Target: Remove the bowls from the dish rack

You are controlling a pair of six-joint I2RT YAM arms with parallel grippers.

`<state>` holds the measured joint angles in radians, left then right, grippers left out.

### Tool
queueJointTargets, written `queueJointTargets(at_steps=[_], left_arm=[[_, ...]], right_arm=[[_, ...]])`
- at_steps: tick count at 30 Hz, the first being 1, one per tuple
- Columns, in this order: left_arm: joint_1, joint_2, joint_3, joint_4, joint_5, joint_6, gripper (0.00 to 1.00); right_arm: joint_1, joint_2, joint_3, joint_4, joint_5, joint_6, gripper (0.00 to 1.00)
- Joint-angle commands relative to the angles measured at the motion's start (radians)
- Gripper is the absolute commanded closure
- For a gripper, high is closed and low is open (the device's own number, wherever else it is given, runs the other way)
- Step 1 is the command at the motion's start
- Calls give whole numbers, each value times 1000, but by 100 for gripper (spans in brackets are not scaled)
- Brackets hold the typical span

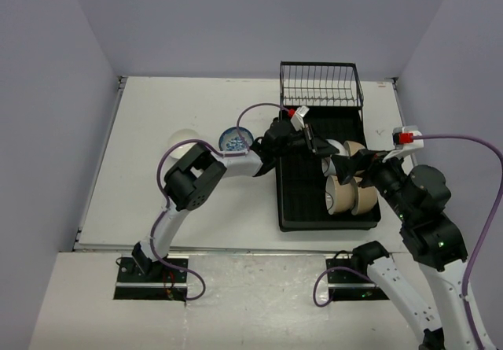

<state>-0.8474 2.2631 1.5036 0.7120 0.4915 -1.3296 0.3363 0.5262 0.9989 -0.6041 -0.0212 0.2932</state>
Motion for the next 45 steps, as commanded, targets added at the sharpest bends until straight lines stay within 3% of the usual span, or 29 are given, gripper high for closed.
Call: queueJointTargets(at_steps=[1, 7, 10, 18, 24, 36, 45], left_arm=[[-9, 19, 40, 64, 16, -16, 80], [-10, 33, 61, 40, 16, -10, 89], [-10, 42, 79, 26, 19, -6, 99], [-10, 12, 61, 43, 19, 3, 100], [-9, -40, -11, 194, 6, -28, 100], [8, 16, -65, 553, 28, -178, 100], [22, 23, -92, 668, 38, -235, 100]], right_arm=[[0, -6, -5, 46, -28, -19, 1], [0, -8, -5, 50, -37, -20, 1], [0, -8, -9, 58, -48, -22, 1], [0, -12, -14, 66, -56, -20, 1], [0, -25, -19, 69, -56, -22, 1], [0, -37, -26, 67, -65, -25, 1], [0, -34, -28, 73, -71, -25, 1]])
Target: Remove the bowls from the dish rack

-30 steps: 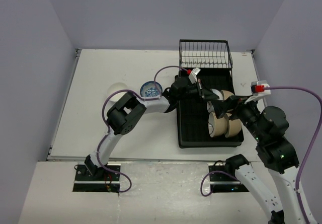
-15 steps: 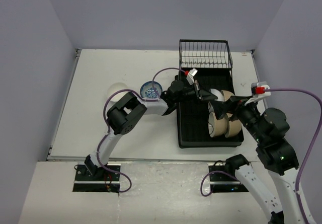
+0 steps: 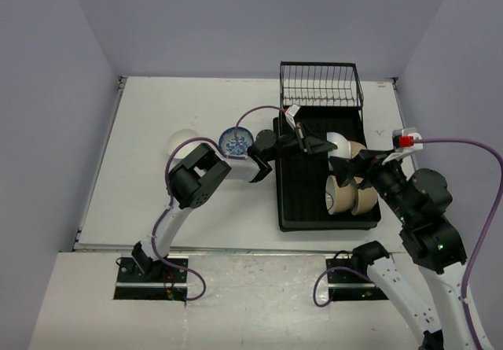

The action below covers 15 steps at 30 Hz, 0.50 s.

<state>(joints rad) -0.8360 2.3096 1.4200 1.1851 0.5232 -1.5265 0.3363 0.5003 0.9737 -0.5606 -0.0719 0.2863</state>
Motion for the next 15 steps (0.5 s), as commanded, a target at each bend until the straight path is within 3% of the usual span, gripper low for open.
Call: queueJointTargets(at_steps=[1, 10, 15], left_arm=[[14, -27, -12, 202, 8, -38, 100], [38, -159, -101, 191, 6, 81, 100], [48, -291, -102, 15, -8, 258, 100]], right_arm=[[0, -8, -3, 28, -23, -18, 1], [0, -6, -6, 36, -28, -16, 1], [0, -42, -24, 67, -11, -7, 1]])
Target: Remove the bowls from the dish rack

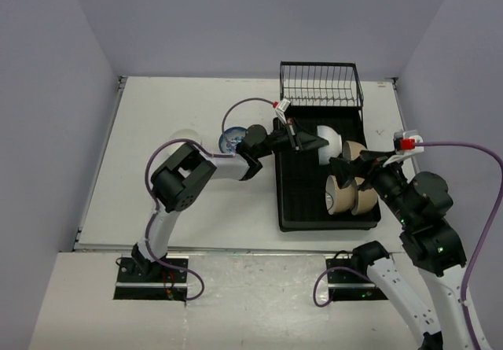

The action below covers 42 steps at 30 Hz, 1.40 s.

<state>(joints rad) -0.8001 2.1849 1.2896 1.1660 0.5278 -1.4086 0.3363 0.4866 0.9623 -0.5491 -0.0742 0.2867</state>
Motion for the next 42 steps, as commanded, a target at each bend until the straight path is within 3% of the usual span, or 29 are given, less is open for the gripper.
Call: queueJointTargets(at_steps=[1, 3, 6, 8, 13, 15, 22, 31, 42], left_arm=[[13, -195, 42, -7, -12, 190, 100], [13, -224, 54, -54, -12, 232, 100], [12, -296, 80, -259, -51, 350, 100], [12, -373, 96, -513, -147, 479, 100], [21, -577, 134, -1143, -627, 717, 100], [48, -646, 134, -1279, -766, 778, 100], [309, -660, 194, -1751, -764, 953, 100], [387, -577, 206, -1930, -890, 1030, 100], [447, -446, 229, -1924, -792, 1057, 100]], right_arm=[[0, -45, -17, 67, -3, -6, 1], [0, -55, -20, 72, 22, -3, 1], [0, -66, -20, 72, 56, 5, 1], [1, -74, -19, 74, 68, 9, 1], [0, -83, -22, 75, 71, 12, 1], [0, -76, -19, 72, 64, 12, 1], [0, -52, -1, 80, 14, 12, 1], [0, -31, 0, 67, -27, 6, 1], [0, -46, -14, 63, -41, 2, 1]])
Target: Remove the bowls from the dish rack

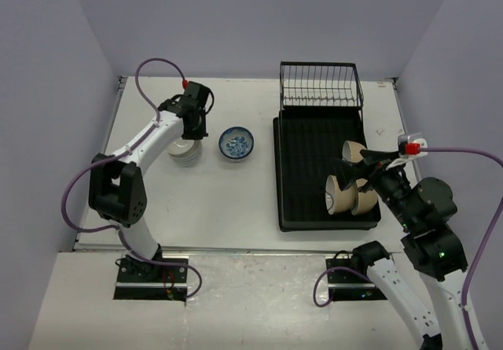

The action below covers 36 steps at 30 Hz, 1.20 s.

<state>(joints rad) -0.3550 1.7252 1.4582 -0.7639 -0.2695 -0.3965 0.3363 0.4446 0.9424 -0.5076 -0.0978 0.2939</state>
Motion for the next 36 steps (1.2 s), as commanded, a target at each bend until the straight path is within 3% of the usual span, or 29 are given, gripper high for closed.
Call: queueJointTargets(at_steps=[1, 11, 14, 17, 24, 29, 33, 35, 36], left_arm=[[2, 20, 62, 3, 0, 45, 100], [11, 62, 63, -21, -33, 44, 98], [11, 62, 64, -28, -28, 42, 77], [11, 45, 64, -23, -4, 42, 66], [11, -41, 65, -5, 16, 38, 53], [8, -142, 64, -20, -11, 38, 35], [-9, -269, 22, 40, 16, 31, 27], [-25, -378, -33, 113, 59, 16, 20], [-50, -442, -47, 130, 68, 1, 10]], right_arm=[[0, -6, 3, 23, -17, -4, 1], [0, 6, -1, 26, -31, -2, 1], [0, 3, -1, 26, -29, -2, 1], [0, 3, -1, 27, -28, -2, 1], [0, 14, -1, 27, -33, -2, 1], [0, 49, 15, 11, -16, 2, 1], [1, 149, 82, -77, 73, 10, 1], [6, 234, 145, -166, 203, 7, 1], [15, 267, 165, -199, 255, 7, 1]])
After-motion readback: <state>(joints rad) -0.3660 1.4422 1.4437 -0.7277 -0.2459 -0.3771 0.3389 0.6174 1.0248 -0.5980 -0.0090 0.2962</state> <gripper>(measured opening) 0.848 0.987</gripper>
